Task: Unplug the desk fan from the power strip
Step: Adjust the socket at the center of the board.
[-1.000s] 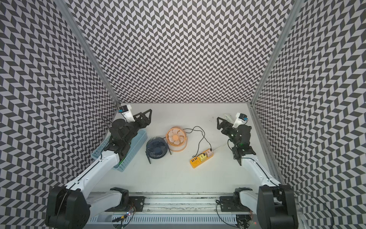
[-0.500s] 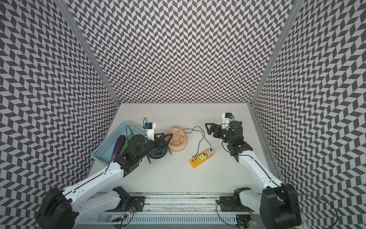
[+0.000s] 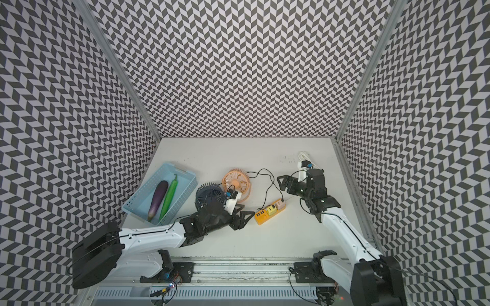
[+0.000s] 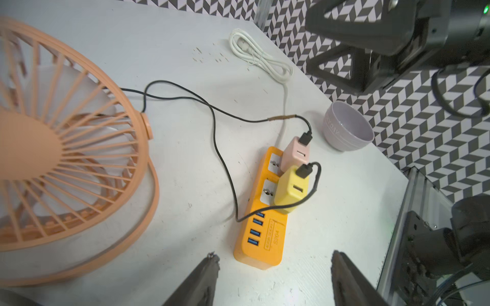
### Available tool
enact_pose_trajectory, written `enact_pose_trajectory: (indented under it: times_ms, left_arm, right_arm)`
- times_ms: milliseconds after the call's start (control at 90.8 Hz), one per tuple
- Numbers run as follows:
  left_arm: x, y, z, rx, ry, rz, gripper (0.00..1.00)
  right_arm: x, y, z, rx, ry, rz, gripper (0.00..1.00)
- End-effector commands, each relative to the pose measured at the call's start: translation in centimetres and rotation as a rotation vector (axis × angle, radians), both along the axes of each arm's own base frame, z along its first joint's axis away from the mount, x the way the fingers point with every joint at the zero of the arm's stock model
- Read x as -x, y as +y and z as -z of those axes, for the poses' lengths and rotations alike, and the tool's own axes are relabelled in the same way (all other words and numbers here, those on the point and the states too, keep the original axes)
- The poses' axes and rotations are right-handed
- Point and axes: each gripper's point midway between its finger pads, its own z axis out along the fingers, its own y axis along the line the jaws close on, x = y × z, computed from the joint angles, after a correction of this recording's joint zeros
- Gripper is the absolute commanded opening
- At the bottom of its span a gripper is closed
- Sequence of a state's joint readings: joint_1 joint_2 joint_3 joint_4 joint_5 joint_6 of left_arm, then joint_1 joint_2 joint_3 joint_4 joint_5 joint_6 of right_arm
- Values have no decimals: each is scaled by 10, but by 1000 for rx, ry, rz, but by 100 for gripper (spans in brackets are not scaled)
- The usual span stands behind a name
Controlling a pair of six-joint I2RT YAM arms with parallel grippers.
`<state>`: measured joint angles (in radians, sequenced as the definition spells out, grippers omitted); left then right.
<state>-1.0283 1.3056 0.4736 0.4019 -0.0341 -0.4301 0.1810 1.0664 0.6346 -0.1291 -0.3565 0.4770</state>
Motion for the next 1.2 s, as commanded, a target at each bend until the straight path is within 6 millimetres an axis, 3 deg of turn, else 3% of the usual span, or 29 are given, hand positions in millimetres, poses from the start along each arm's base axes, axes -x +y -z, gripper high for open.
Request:
enact_pose_trajectory:
  times_ms: [0,264,507,738,1102,1190]
  left_arm:
    - [-1,-9,-2,4,-77,10,65]
    - [10,-30,30,-52,-74,73,66]
    - [17,-49,14,20,-154,163,72]
    - [11,-66,17,25,-177,233,75]
    - [-11,-67,15,90,-171,245,79]
    - [-14,-69,15,100,-146,261,76]
  right_arm:
    - [10,1,-4,8,-25,-19,92]
    - [27,1,11,-8,-5,-32,92]
    - [34,1,16,-12,-5,-42,92]
    - [38,3,18,-16,-2,-58,92]
    - [41,1,18,-5,-10,-56,92]
    - [42,1,18,-2,-11,-57,92]
